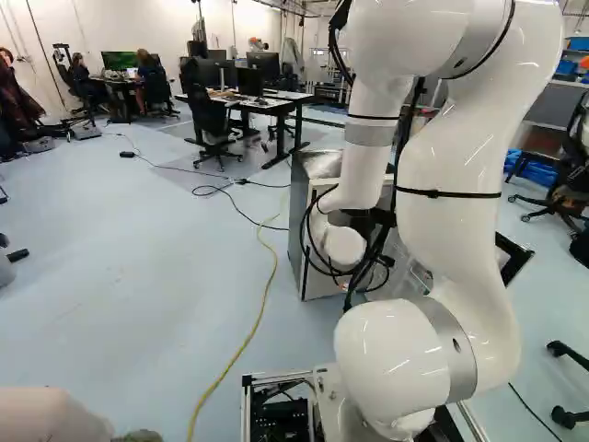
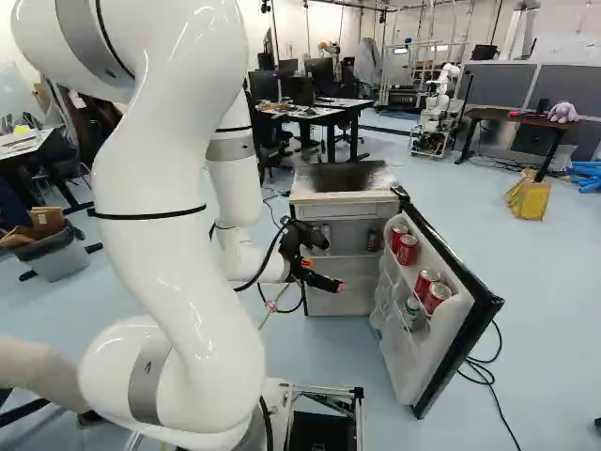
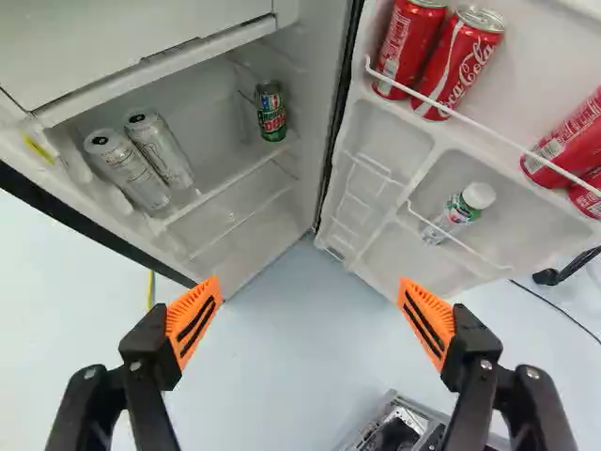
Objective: Grab a drink from the fridge
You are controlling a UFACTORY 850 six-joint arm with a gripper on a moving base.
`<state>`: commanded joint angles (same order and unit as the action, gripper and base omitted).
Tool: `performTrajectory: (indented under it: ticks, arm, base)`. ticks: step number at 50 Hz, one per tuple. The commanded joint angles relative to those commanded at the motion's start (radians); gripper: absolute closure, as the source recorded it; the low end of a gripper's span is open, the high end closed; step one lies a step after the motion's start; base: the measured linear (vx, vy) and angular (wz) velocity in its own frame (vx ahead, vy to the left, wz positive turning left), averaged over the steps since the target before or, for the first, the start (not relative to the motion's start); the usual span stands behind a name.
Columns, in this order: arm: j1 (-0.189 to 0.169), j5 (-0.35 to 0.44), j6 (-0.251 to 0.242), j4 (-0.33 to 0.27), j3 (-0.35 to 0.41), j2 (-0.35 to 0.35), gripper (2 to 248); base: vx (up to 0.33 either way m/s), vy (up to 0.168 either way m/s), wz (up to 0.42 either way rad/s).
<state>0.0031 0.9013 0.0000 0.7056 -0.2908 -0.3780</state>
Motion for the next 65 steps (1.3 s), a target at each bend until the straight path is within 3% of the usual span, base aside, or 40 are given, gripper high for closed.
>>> performTrajectory:
  ticks: [65]
  arm:
    - [0.001,0.008,0.000,0.362,-0.071,-0.042,3]
  base:
    - [0.000,0.000,0.000]
